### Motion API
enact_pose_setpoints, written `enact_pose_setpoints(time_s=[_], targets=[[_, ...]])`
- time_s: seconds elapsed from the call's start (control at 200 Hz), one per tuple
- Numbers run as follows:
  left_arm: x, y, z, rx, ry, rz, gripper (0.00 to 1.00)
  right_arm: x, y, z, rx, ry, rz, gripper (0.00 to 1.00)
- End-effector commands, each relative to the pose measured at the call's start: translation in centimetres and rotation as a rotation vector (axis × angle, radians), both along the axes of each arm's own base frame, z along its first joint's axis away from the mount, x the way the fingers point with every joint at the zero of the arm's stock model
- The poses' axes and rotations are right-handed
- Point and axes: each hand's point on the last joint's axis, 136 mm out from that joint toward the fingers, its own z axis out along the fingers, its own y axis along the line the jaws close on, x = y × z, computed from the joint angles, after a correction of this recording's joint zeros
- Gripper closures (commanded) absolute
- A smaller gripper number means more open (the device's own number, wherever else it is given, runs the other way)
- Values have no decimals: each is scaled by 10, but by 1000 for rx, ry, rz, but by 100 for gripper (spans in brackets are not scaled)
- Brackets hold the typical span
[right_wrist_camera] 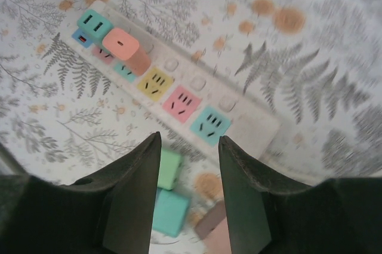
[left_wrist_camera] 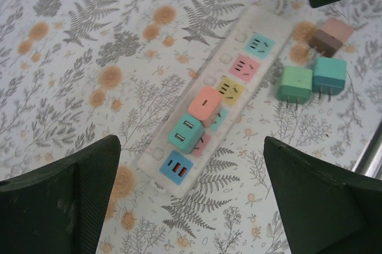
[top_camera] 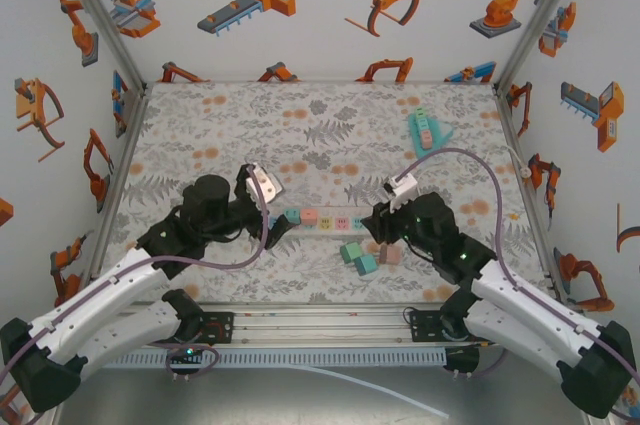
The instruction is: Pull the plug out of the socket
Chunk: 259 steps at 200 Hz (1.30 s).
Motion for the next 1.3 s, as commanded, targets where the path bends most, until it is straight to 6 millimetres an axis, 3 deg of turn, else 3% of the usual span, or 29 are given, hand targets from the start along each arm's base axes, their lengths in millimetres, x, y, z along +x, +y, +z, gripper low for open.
enact_pose_setpoints(time_s=[0.0,0.21,0.361,0.526,0.726,0.916,1.292], targets=[[21,15,12,-107,12,191,3,-6,20,38,-148,-350,215,56],[46,44,-4,-181,164,433,2,-22,57,30,-285,-453,545,53],[65,68,-23,-251,367,597,2,-13,87,31,-263,-389,640,47],[75,88,-54,-215,548,752,3,-2,117,16,-241,-244,729,43],[76,85,-86,-173,694,786,4,25,143,-1,-256,-18,707,44],[83,84,-117,-129,793,844,9,33,160,-32,-264,69,747,44],[82,73,-157,-71,914,849,18,42,165,-80,-315,108,721,45]])
